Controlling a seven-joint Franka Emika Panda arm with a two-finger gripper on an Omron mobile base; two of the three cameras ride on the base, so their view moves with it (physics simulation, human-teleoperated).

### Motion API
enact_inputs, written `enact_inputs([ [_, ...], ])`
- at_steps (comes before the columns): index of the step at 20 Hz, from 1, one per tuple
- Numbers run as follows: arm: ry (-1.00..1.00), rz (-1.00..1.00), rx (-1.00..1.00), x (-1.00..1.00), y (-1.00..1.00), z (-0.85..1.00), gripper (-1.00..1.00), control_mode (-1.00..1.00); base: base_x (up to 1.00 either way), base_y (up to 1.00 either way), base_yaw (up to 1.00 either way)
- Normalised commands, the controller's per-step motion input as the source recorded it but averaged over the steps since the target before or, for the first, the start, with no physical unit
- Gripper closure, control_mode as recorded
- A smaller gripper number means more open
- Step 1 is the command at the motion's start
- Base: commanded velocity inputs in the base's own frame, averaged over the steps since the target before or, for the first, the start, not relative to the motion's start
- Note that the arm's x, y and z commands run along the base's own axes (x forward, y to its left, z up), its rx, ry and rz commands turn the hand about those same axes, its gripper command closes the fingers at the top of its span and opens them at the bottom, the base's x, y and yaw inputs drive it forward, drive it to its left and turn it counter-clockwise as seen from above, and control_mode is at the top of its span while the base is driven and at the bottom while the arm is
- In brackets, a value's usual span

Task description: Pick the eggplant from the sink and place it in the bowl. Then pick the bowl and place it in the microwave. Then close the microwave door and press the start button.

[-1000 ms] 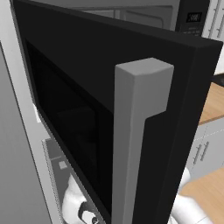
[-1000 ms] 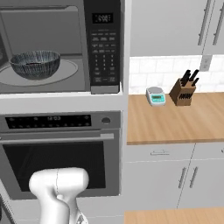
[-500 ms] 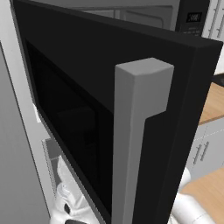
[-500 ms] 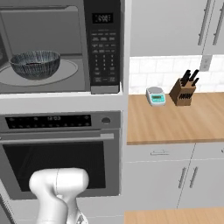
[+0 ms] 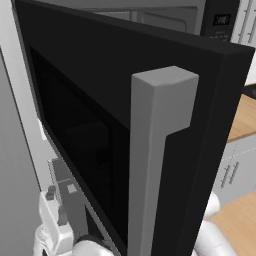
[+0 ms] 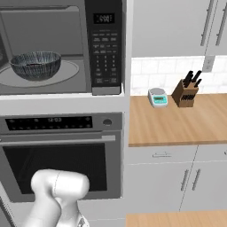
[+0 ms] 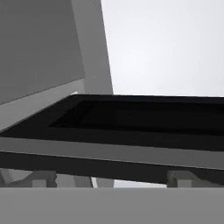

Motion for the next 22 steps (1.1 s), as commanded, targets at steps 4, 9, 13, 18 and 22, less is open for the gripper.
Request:
enact_inputs([
  [4, 0.0, -0.09, 0.0, 0.0, 0.84, 0.06, -1.0, -1.0, 0.0, 0.0, 0.0],
  [9, -0.01, -0.11, 0.13, -0.35, 0.19, 0.42, -1.0, -1.0, 0.0, 0.0, 0.0],
  [13, -0.04, -0.07, 0.3, -0.71, -0.2, 0.63, -1.0, -1.0, 0.0, 0.0, 0.0],
  [18, -0.08, -0.01, 0.33, -0.84, -0.47, 0.65, -1.0, -1.0, 0.0, 0.0, 0.0],
  [22, -0.1, 0.0, 0.31, -0.84, -0.64, 0.57, -1.0, -1.0, 0.0, 0.0, 0.0],
])
